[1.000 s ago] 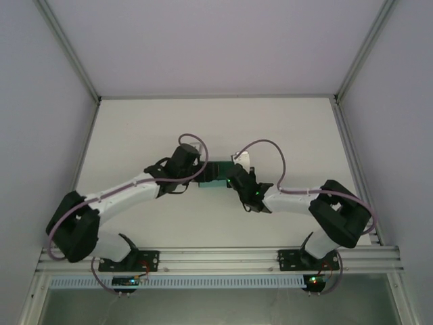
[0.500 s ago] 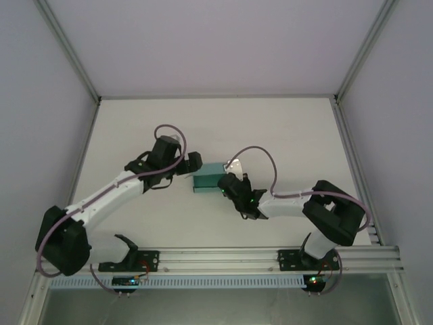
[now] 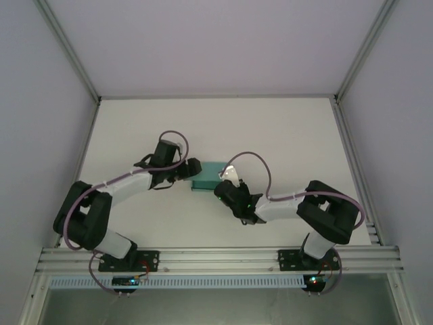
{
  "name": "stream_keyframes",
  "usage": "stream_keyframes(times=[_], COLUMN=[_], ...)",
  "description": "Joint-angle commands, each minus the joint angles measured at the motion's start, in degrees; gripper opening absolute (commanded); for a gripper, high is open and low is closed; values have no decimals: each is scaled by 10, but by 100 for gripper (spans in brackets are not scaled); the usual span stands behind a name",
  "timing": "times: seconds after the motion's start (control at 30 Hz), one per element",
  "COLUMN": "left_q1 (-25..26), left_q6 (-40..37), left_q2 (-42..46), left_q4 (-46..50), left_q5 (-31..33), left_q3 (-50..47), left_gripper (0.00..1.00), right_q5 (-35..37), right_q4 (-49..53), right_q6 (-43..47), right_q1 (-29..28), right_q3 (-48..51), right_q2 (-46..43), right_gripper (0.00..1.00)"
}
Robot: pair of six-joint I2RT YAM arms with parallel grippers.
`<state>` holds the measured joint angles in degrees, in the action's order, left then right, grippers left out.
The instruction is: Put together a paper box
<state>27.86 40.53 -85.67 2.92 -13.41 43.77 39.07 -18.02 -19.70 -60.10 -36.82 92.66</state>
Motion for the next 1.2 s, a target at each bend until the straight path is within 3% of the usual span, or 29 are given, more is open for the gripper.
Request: stream_keyframes(times=[0.0, 0.1, 0.17, 0.4, 0.57, 0.73, 1.0, 1.17], left_q1=[-4, -8, -9, -13, -24, -58, -102, -113], left_q6=[-10, -15, -14, -14, -3, 28, 95, 99], left_q2=[-18, -39, -47, -77, -97, -109, -156, -181], left_q4=[-58, -78, -97, -142, -177, -258, -416, -445], left_q5=[-28, -43, -53, -72, -80, -138, -237, -258], left_q3=[-10, -20, -29, -41, -53, -94, -151, -160], left_gripper=[78, 74, 72, 58, 45, 38, 34, 33], right_q5=[7, -4, -27, -164, -261, -369, -503, -597], right_q4=[39, 75, 103, 162, 182, 201, 209, 209], right_q6=[10, 20, 17, 1, -43, -119, -170, -189], right_q1=[-10, -16, -19, 1, 76, 184, 261, 281], right_q3=[14, 21, 33, 107, 114, 79, -27, -108], right_q2=[-22, -56, -94, -268, -341, -335, -209, -76], right_gripper=[23, 30, 39, 98, 99, 99, 99, 99])
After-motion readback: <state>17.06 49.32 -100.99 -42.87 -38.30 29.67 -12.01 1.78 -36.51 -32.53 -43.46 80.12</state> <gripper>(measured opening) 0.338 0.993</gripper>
